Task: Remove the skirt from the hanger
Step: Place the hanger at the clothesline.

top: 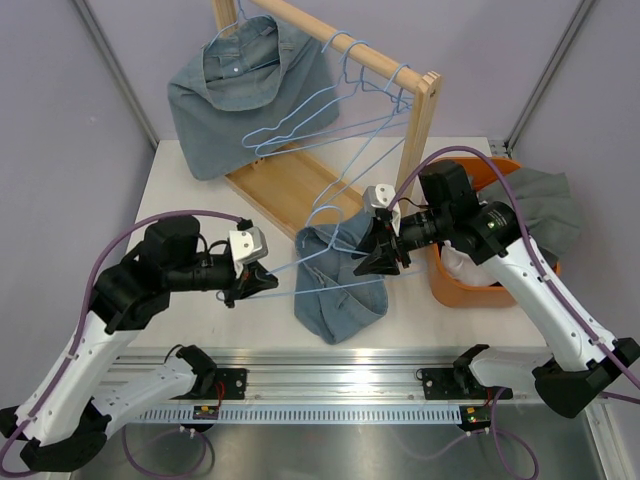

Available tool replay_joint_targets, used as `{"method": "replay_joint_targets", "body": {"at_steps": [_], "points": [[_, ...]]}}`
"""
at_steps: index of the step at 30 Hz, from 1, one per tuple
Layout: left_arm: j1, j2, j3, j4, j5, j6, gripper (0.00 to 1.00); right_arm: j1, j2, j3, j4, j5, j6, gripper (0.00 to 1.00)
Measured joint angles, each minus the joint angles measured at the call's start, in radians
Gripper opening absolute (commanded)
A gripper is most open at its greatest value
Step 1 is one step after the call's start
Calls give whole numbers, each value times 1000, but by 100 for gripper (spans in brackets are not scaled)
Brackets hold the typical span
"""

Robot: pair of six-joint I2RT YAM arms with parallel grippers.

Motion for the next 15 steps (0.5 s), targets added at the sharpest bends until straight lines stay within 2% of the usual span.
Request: {"method": "replay_joint_targets", "body": {"at_steps": [2,6,9,15], "points": [[0,3,14,-16,0,10,0,0,1,-2,0,0,0,59],[0,12,24,-78,-8,51,0,-1,0,-2,6,4,-3,71],[0,16,3,-137,-37,102,0,-2,-4,0,24,11,2,77],[0,31,-79,-181,-85,161,0,-8,-30,23,39,28,-3,80]]}}
